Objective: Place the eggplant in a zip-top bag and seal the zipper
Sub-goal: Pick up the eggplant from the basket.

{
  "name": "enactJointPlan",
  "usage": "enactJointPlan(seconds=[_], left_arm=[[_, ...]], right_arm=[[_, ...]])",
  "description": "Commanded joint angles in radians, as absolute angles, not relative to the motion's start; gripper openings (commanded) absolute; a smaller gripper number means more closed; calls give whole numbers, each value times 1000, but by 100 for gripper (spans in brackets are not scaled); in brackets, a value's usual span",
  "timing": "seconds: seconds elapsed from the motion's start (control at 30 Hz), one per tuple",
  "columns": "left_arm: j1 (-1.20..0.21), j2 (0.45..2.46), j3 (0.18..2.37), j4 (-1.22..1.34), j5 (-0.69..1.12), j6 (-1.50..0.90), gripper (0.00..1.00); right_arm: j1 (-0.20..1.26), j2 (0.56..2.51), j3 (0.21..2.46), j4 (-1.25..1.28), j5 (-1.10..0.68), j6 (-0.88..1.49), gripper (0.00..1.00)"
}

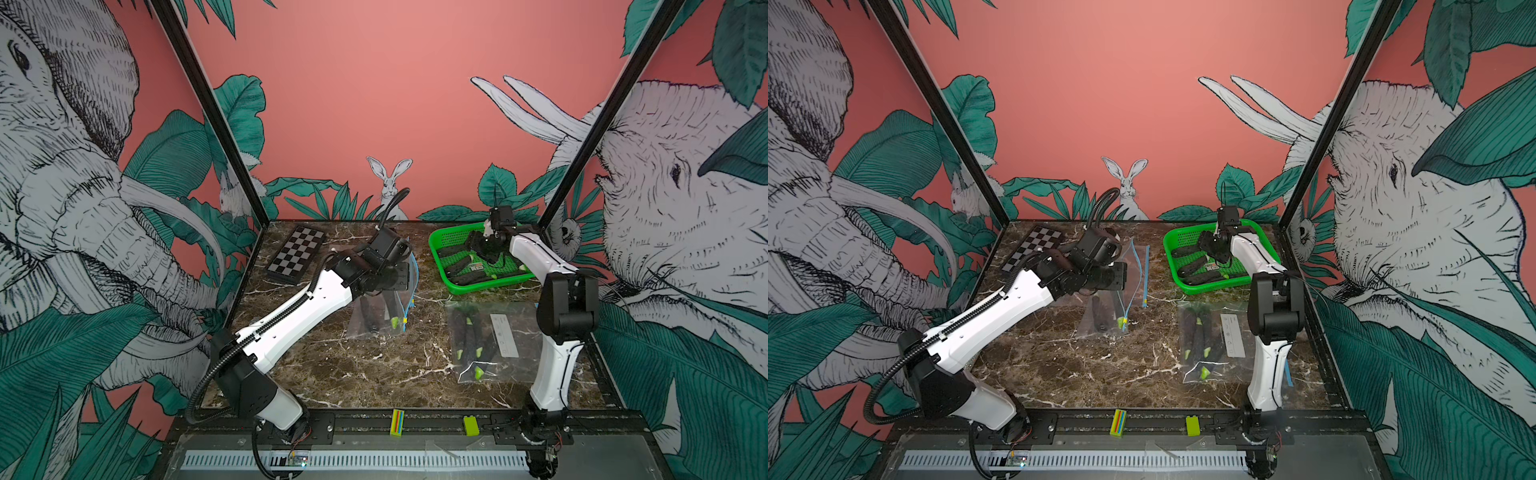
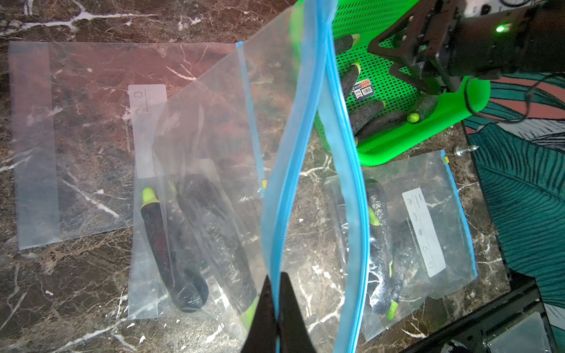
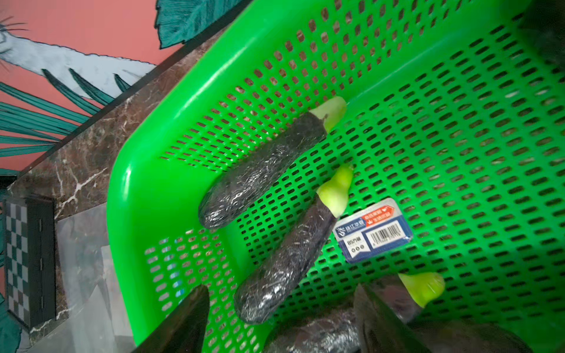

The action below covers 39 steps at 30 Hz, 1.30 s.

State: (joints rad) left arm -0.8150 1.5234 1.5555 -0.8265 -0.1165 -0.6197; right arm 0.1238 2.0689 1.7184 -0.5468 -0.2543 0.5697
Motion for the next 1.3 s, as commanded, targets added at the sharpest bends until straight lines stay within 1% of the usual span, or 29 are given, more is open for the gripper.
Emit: enactJointPlan(seconds=[0.0, 0.33, 0.53, 0.67, 0.93, 1.13, 1.27], left_arm=[[-807, 1496, 1572, -822, -125, -618, 0], [-807, 1496, 1571, -824, -122, -611, 0], [-806, 1496, 1568, -821, -118, -609, 0], [-806, 1496, 1562, -818, -114, -611, 0], [-804, 1488, 1548, -812, -120, -617, 0], [-805, 1485, 1545, -811, -116, -620, 0], [-805, 1478, 1541, -815, -117, -621, 0]], right_arm=[[138, 2123, 1770, -575, -224, 592, 71], [165, 2239, 1818, -564, -174, 629, 68], [175, 2294, 1862, -566, -145, 637, 64], [186, 2307, 1862, -550, -95, 635, 58], [190, 2284, 1805, -500, -59, 632, 44], [187, 2200, 1741, -437, -75, 631, 32], [169, 2113, 1727, -430, -95, 625, 29]])
